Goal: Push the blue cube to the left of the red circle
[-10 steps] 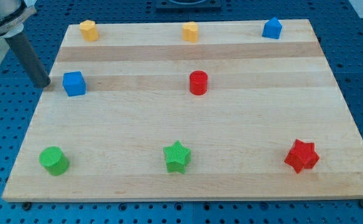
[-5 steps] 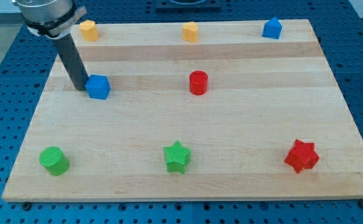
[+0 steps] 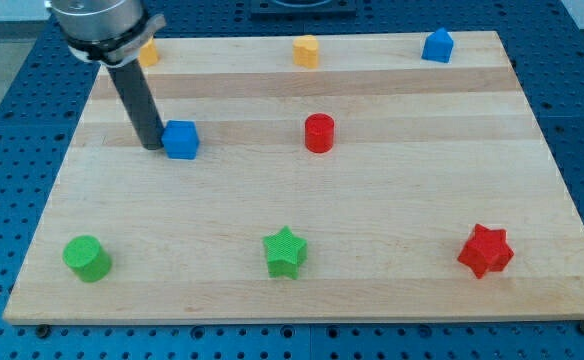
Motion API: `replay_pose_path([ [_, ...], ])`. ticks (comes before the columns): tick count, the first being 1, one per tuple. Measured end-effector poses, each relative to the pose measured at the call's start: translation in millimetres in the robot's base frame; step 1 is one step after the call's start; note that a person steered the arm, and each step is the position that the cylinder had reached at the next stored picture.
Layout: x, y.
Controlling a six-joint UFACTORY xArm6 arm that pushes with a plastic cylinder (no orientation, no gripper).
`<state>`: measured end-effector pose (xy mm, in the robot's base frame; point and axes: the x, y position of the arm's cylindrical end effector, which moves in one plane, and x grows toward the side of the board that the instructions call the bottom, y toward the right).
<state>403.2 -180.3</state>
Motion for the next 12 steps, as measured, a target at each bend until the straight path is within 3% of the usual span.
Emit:
replay_pose_path([
  [3,9,57],
  [10,-5,109],
  [12,19,109],
])
